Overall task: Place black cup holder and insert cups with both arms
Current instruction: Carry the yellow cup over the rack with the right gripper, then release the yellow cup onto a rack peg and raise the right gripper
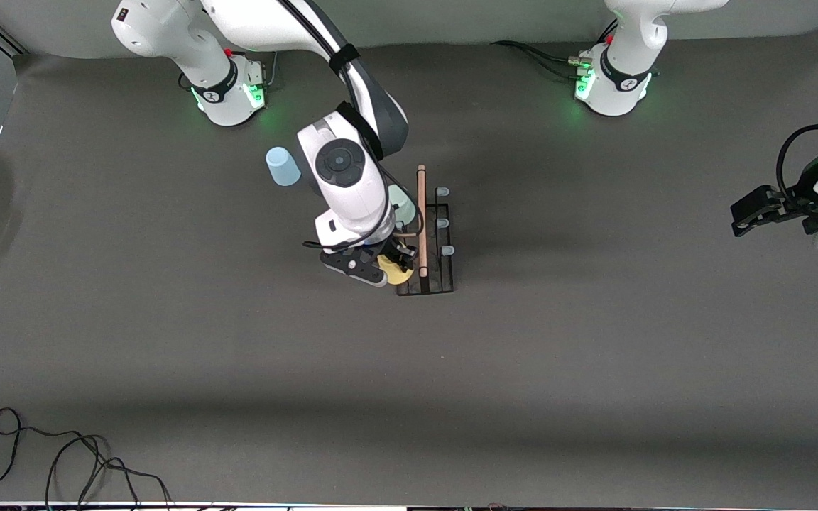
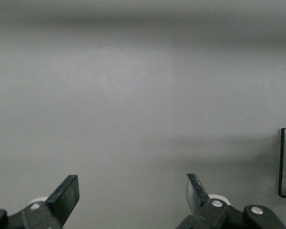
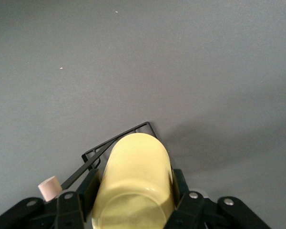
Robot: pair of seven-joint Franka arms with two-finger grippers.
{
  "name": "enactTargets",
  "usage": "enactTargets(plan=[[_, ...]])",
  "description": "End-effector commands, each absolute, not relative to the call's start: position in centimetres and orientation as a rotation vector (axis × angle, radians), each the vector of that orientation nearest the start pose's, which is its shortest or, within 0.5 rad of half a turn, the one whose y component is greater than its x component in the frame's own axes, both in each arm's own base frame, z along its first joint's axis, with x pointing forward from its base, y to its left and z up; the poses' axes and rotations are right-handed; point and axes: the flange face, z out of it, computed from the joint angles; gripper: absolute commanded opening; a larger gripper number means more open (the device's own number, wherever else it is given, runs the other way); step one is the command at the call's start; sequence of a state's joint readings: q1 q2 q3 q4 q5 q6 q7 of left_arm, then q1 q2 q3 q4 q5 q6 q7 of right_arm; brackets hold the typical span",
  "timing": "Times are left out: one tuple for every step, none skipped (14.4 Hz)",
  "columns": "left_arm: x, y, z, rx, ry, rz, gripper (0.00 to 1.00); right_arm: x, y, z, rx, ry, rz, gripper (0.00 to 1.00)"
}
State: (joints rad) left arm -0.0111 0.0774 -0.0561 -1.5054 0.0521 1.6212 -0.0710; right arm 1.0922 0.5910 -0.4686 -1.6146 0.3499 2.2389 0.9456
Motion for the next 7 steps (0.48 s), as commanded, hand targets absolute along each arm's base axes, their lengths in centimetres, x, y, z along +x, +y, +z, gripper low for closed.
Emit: enactTargets(plan=[[58.3,-3.2,62.2,-3.085,0.007,-0.086,1.0,53.3,45.9,32.4,-2.959,0.692,-0.118,0.93],[58.3,-3.2,62.2,-3.085,0.007,-0.089,1.0,53.5,45.7,32.9,-2.951,0.694,-0.122,0.98],[58.3,-3.2,62.2,-3.085,0.007,-0.089,1.0,53.6,45.6,33.4,-2.949,0.688,-0.123,1.0],[58.3,-3.1,62.1,-3.083,0.005,-0.087,1.0,53.6,45.3,34.4,-2.945,0.682,-0.117,1.0],[58.3,-3.1,62.1,-3.082,0.005,-0.087,1.0,53.7,44.8,35.8,-2.94,0.683,-0.1,1.0],[58.0,-3.8,62.3,-3.062,0.067,-0.097,1.0,53.8,44.2,37.6,-2.941,0.668,-0.076,1.0],[57.4,-4.7,62.3,-3.024,0.22,-0.082,1.0,54.3,42.8,39.8,-2.95,0.642,-0.045,1.0]])
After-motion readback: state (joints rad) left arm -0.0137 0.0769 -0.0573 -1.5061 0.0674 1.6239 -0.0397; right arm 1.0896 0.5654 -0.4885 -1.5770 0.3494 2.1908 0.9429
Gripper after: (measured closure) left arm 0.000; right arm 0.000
